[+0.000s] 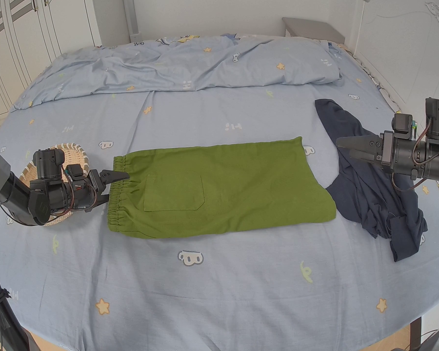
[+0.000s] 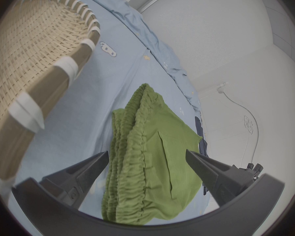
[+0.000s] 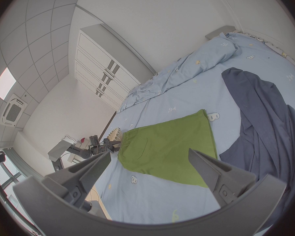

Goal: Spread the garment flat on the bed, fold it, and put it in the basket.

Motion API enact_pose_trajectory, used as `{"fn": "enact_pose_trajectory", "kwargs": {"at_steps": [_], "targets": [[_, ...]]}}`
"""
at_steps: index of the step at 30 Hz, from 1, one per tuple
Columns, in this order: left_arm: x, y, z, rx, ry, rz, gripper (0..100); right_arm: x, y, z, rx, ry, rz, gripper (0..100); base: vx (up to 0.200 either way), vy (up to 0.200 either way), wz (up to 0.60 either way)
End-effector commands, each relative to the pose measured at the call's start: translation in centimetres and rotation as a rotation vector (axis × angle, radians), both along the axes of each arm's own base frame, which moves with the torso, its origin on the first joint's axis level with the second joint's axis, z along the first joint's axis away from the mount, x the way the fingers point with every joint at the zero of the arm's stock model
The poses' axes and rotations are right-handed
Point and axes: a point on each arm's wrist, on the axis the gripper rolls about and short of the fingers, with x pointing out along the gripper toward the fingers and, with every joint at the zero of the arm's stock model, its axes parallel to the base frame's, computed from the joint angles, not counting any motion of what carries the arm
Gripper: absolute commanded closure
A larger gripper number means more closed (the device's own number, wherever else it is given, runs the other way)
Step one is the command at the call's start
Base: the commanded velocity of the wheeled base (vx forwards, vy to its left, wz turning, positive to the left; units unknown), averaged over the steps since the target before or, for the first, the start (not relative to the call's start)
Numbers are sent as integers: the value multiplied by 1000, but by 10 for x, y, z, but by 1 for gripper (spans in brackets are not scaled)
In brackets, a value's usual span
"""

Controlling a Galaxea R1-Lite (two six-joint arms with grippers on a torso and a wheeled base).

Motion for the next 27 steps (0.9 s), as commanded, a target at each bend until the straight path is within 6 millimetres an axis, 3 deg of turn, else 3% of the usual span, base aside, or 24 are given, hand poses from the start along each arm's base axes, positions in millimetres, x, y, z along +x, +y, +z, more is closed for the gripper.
{"fn": "enact_pose_trajectory", "kwargs": {"at_steps": [1,11,23,24,27], "targets": [[9,-6,-9,7,8,-17,0,0,0,-1,-1,2,0,0,0,0,0],[8,-17,-23,72,8,-70,0,1,1,-4,-3,10,2,0,0,0,0],[12,-28,-23,87,-11,-105,0,1,0,-3,-4,6,1,0,0,0,0],[12,-30,-24,87,-9,-109,100,1,0,-3,-4,4,1,0,0,0,0],[13,-31,-24,87,-14,-113,100,1,0,-3,-4,4,1,0,0,0,0]]}}
